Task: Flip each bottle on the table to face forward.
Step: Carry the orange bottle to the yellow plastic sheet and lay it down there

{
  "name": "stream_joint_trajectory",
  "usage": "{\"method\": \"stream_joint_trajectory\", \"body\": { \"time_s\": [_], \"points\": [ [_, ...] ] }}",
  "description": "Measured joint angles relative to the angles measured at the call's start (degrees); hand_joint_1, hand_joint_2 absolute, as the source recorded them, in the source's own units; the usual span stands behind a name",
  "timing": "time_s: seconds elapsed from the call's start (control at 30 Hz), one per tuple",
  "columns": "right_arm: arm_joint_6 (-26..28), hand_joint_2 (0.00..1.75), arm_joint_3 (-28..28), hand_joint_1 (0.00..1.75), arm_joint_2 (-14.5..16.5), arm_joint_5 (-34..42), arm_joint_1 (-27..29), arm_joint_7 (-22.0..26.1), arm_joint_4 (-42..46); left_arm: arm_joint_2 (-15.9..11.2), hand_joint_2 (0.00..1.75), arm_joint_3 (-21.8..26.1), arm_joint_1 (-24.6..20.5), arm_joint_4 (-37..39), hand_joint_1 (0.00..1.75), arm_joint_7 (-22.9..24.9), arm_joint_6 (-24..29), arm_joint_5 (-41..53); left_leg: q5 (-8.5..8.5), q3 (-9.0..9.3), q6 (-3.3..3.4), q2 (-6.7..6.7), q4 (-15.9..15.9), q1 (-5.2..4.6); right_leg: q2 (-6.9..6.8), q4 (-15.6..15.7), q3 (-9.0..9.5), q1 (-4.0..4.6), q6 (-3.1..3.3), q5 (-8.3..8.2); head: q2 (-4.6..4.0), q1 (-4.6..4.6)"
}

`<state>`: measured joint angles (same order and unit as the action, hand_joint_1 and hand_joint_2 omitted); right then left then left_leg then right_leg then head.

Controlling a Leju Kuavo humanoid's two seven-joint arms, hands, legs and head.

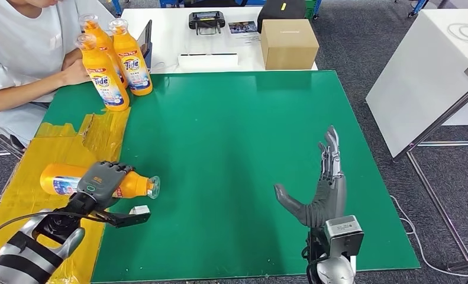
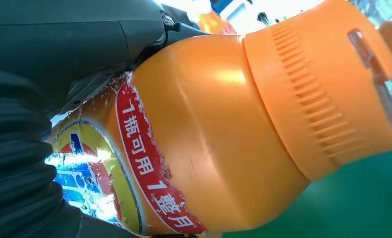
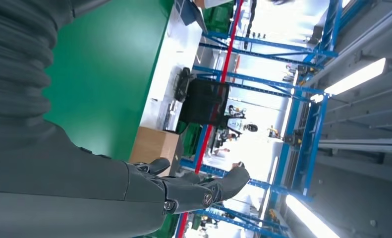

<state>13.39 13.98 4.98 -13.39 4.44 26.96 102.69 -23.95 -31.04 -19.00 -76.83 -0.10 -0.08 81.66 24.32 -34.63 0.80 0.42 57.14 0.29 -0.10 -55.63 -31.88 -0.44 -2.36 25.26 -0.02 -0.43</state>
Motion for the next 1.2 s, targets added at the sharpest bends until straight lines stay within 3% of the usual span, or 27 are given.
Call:
{"method": "stream_joint_trajectory", "body": {
  "time_s": [0.07, 0.1, 0.2, 0.23, 0.33, 0.47, 0.8, 1.03, 1.2],
  "points": [
    [-0.38, 1.75, 0.09, 0.00, 0.00, -0.38, -0.53, -0.14, -0.27, -0.13, 1.75, -0.89, -1.06, 3.45, 1.75, -0.23, 0.81, -1.22, -0.01, 0.02, 0.00, 0.00, 0.00, 0.01, 0.00, 0.00, 0.01, 0.01, 0.00, 0.00, 0.00, 0.01],
    [-0.49, 1.75, 0.20, 0.00, 0.00, -0.62, -0.85, -0.21, -0.44, 0.02, 1.75, -1.24, -1.52, 5.33, 1.64, -0.07, 1.52, -1.57, -0.01, 0.03, 0.00, 0.00, 0.00, 0.01, 0.00, -0.01, 0.01, 0.01, 0.00, 0.00, 0.00, 0.01],
    [-0.51, 1.75, 0.75, 0.00, 0.00, -1.21, -1.74, -0.48, -0.95, 1.24, 1.75, -1.92, -2.79, 10.67, 0.35, 1.00, 4.67, -1.98, -0.02, 0.04, 0.00, -0.02, 0.00, 0.01, -0.01, -0.01, 0.04, 0.01, 0.00, 0.00, 0.00, 0.01],
    [-0.45, 1.75, 0.97, 0.00, 0.00, -1.32, -2.03, -0.63, -1.12, 1.93, 1.75, -2.02, -3.22, 12.33, 0.02, 1.46, 6.25, -1.97, -0.02, 0.04, 0.00, -0.06, 0.00, 0.00, -0.03, -0.01, 0.06, -0.01, 0.00, 0.00, 0.00, 0.01],
    [-0.19, 1.75, 1.69, 0.00, -0.01, -1.65, -2.84, -1.10, -1.62, 4.41, 1.75, -1.91, -4.09, 16.27, 0.00, 2.55, 10.71, -1.97, -0.02, 0.04, 0.01, -0.17, 0.00, -0.02, -0.09, -0.01, 0.13, -0.04, -0.01, 0.00, 0.00, 0.01],
    [0.02, 1.75, 2.46, 0.00, -0.01, -1.97, -3.38, -1.44, -2.19, 6.87, 1.75, -0.88, -4.55, 18.93, 0.00, 2.96, 12.03, -2.39, -0.01, 0.07, 0.01, -0.23, 0.00, -0.04, -0.12, 0.00, 0.17, -0.06, -0.01, 0.00, 0.00, 0.00],
    [0.59, 1.75, 3.09, 0.00, -0.02, -2.11, -3.66, -1.54, -3.16, 9.51, 1.75, 1.44, -4.94, 23.00, 0.00, 3.40, 15.42, -3.03, -0.01, 0.44, 0.01, -0.33, -0.03, -0.03, -0.22, 0.00, 0.57, -0.04, 0.01, 0.02, 0.00, 0.01],
    [1.49, 1.75, 3.72, 0.00, -0.08, -2.36, -3.63, -1.85, -3.63, 11.80, 1.75, 5.19, -1.85, 22.30, 0.00, 3.88, 23.42, -0.96, -0.02, 0.44, 0.02, -0.31, 0.00, -0.04, -0.20, 0.00, 0.56, -0.05, 0.00, 0.02, 0.00, 0.01],
    [2.59, 1.75, 4.20, 0.00, -0.22, -2.56, -3.28, -1.76, -3.91, 13.83, 1.75, 9.39, 2.60, 17.33, 0.00, 0.89, 35.78, -1.43, 0.00, 0.28, 0.01, -0.30, 0.01, -0.04, -0.19, 0.01, 0.37, -0.05, 0.00, 0.02, 0.00, 0.01]
  ]
}}
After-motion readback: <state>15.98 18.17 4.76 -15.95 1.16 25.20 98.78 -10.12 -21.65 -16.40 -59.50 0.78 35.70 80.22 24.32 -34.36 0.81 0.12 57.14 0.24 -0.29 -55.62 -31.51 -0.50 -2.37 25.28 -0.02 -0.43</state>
